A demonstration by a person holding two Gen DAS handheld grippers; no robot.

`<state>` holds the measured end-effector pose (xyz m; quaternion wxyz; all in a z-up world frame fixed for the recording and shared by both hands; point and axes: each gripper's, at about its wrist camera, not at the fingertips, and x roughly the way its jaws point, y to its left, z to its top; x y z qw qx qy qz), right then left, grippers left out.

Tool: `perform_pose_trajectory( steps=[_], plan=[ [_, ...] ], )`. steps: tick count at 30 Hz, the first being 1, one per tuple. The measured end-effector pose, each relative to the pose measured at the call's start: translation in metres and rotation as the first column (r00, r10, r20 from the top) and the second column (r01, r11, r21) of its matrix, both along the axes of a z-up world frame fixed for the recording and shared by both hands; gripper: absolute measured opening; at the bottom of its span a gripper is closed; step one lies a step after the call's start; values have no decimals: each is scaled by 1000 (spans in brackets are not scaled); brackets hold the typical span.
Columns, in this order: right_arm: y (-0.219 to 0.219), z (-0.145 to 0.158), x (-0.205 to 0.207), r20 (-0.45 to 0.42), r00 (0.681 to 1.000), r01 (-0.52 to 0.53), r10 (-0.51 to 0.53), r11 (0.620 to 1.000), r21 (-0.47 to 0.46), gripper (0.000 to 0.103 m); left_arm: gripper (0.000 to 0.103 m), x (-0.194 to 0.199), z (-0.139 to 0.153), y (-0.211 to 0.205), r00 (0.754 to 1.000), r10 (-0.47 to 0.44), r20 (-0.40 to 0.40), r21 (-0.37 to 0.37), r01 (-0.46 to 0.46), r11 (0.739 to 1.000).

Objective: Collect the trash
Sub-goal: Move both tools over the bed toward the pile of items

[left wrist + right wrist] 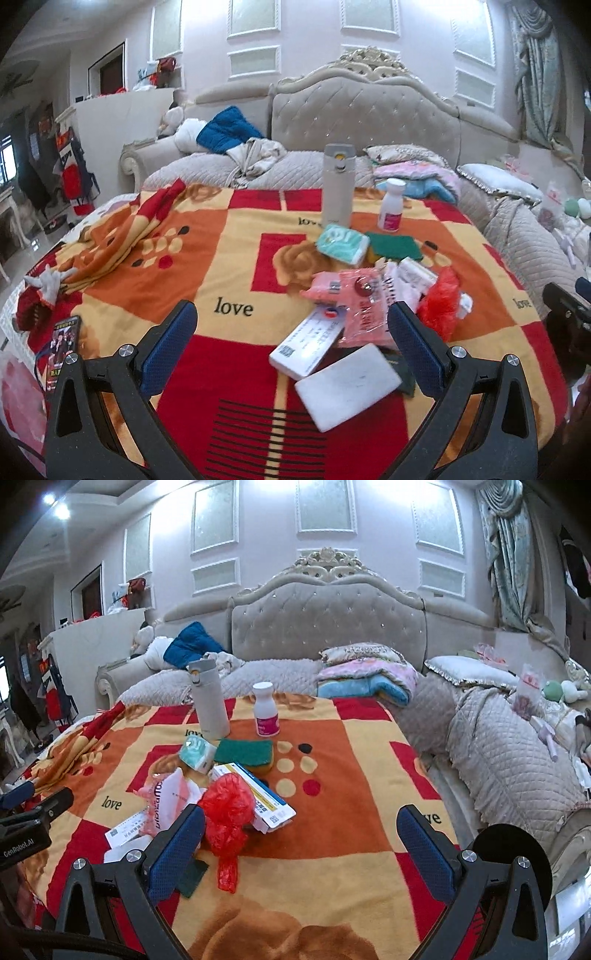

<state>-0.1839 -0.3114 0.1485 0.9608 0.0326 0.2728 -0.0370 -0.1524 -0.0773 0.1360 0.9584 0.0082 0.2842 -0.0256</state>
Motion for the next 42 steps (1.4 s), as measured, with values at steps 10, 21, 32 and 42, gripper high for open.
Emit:
perform_pose_trajectory(
  steps=[10,21,32,42],
  plan=[
    [8,6,-4,18,1000,-5,5,999,-34,103,103,-8,5,-8,999,-25,37,-14,26,1000],
    [6,6,-3,6,1000,-3,3,999,-32,103,103,-7,-4,-10,999,-43,14,-21,43,999],
    [4,2,3,-14,1000,-3,3,1000,-31,103,103,-4,-8,-11,997,-71,8,-33,71,997],
    [3,-5,9,-38,999,-4,3,1000,-29,103,103,-1,-18,-12,994,-104,-14,-47,104,994]
  ],
)
